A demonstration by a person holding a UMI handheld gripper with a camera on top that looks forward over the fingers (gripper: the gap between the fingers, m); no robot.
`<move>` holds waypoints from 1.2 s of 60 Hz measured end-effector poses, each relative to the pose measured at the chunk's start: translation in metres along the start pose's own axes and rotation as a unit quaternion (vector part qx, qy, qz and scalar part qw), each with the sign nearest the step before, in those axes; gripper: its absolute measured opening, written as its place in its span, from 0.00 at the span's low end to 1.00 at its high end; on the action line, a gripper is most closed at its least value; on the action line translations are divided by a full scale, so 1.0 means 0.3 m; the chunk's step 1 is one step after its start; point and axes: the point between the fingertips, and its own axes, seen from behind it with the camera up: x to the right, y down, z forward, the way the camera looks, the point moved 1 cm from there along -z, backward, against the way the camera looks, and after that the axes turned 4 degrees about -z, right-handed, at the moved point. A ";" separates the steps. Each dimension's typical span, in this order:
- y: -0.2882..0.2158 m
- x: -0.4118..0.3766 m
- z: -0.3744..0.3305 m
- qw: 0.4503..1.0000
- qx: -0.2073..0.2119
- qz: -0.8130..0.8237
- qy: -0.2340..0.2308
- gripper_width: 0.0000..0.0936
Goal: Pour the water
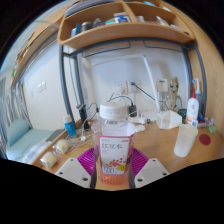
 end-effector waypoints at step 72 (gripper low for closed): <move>-0.328 0.533 0.122 0.514 0.040 0.854 -0.070 0.48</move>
